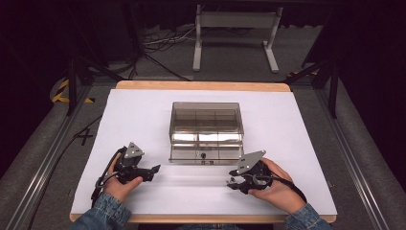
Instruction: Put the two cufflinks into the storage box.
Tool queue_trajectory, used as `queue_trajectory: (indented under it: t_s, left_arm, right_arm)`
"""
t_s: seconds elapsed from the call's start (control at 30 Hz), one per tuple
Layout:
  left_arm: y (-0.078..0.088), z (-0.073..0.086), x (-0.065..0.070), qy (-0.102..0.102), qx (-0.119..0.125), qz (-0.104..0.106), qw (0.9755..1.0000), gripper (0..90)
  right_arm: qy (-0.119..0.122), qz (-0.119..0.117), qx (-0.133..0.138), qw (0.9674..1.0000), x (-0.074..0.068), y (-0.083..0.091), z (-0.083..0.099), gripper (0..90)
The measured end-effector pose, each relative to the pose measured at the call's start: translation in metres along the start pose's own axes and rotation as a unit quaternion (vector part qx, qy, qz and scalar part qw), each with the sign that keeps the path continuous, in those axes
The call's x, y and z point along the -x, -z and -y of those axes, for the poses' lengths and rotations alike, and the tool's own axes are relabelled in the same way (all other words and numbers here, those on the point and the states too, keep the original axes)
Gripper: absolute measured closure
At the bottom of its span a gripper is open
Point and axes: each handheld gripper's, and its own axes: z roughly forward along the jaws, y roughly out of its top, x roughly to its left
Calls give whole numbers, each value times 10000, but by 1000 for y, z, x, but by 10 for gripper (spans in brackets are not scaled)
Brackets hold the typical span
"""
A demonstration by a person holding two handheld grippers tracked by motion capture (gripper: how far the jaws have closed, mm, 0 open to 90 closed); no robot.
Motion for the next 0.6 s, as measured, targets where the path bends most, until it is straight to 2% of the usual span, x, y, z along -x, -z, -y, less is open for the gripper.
queue_trajectory:
  t_s: [0.3,0.6]
  left_arm:
    - [0,0,0,3,-13,12,10000,159]
    - [0,0,0,-2,-14,8,10000,159]
  right_arm:
    - [-98,-2,-11,10000,3,-6,6,550]
    - [-171,-63,97,9998,7,-11,11,538]
